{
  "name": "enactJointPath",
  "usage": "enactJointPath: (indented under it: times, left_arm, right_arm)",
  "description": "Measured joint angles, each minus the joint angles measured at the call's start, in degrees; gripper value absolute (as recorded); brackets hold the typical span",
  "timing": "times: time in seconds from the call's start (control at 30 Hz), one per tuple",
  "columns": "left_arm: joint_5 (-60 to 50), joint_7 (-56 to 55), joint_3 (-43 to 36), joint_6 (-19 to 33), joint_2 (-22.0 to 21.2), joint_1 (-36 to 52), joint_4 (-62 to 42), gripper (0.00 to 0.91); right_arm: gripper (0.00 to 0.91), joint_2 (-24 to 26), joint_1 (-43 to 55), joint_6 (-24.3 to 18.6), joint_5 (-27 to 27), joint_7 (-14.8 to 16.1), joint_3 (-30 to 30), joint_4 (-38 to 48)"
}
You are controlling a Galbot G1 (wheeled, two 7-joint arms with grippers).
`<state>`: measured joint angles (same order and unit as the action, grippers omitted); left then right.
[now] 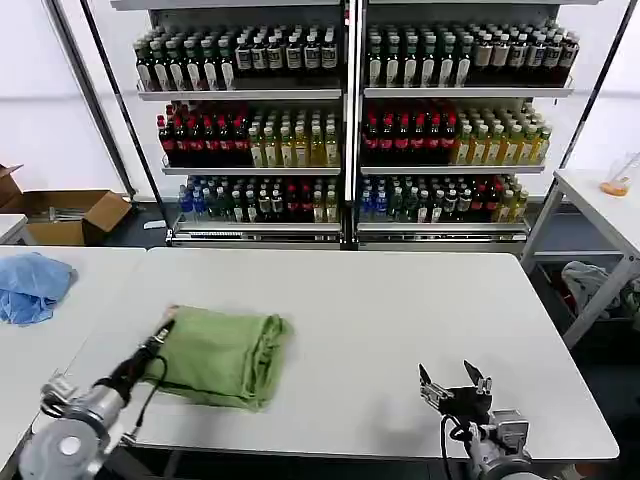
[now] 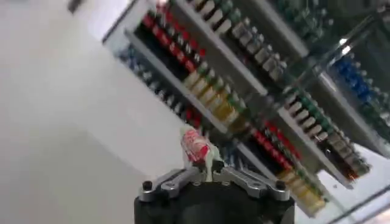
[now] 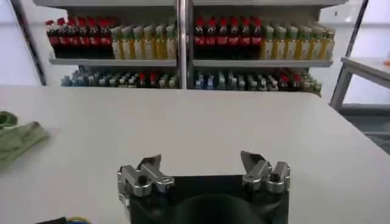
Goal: Fold and organize the clothes.
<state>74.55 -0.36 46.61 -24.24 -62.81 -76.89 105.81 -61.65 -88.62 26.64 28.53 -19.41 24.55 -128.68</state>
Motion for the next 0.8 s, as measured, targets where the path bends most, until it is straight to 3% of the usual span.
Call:
enactJointPath:
  times: [0.2,0.4,0.53,0.8]
  left_arm:
    - [-0.3,-0.8,8.1,-1.1,6.4,-0.8,3.4,0.040]
    - [-7.9,0.2,8.6,-1.1,9.7,-1.9,8.9,0.030]
    - [-19.2,1.6,2.8,0.0,10.1,-2.3,10.0,0.030]
    - [-47.5,2.4,-16.9,3.4,8.9,0.7,5.9,0.030]
  right_arm:
    - [0.907,-0.1,0.7,-0.1,0.4,0.0,-0.4,0.2]
    - [0.907,-0.5,0.4,-0.2,0.1,0.1,-0.6,0.6]
    - [0.907,-0.5,0.2,-0.3,-0.3,0.2,-0.5,0.8]
    - [0.907,-0.8,-0.3,-0.3,-0.4,0.2,0.4,0.9]
